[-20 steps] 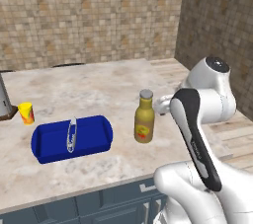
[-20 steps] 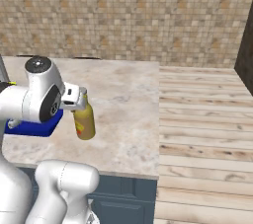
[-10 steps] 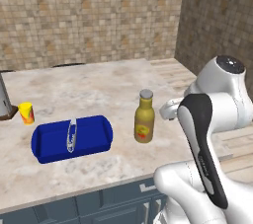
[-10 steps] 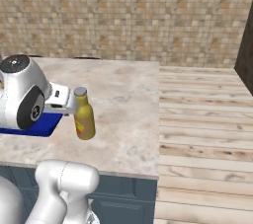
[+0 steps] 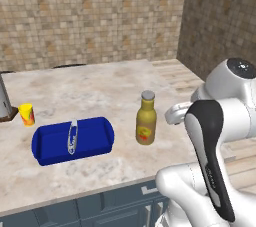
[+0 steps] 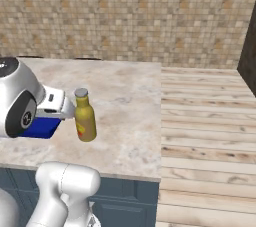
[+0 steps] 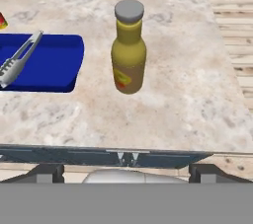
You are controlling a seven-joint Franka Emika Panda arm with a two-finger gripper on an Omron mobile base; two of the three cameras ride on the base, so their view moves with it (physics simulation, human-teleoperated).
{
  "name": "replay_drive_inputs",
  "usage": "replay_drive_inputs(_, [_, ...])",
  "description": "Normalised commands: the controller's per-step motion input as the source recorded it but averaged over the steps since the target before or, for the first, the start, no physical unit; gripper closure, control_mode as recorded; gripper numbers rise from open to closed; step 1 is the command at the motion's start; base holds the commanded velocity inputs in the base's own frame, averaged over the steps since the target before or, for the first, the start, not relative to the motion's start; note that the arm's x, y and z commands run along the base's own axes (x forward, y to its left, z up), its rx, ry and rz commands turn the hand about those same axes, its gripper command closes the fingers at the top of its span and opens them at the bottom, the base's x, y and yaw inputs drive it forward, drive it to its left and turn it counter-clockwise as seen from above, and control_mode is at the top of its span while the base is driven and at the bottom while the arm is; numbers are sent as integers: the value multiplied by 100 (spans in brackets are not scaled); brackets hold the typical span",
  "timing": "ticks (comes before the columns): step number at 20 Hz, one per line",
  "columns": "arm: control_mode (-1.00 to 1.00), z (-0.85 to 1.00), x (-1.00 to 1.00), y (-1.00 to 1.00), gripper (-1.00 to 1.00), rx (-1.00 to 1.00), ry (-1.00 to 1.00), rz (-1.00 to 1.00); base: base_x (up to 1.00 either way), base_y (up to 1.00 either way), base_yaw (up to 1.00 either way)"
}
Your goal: Place the drinks on the dining counter in a tight cluster.
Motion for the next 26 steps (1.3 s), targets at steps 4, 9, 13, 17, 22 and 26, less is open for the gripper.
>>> replay_drive_inputs(4, [100,5,-1,2,-100,0,0,0,-8,2,1])
replay_drive_inputs(9, [100,0,0,0,-100,0,0,0,-36,2,19])
replay_drive_inputs(13, [100,0,0,0,-100,0,0,0,-51,13,36])
replay_drive_inputs(17, [100,0,0,0,-100,0,0,0,-50,3,40])
replay_drive_inputs(22, [100,0,0,0,-100,0,0,0,-84,29,44])
replay_drive_inputs(26, [100,0,0,0,-100,0,0,0,-97,36,52])
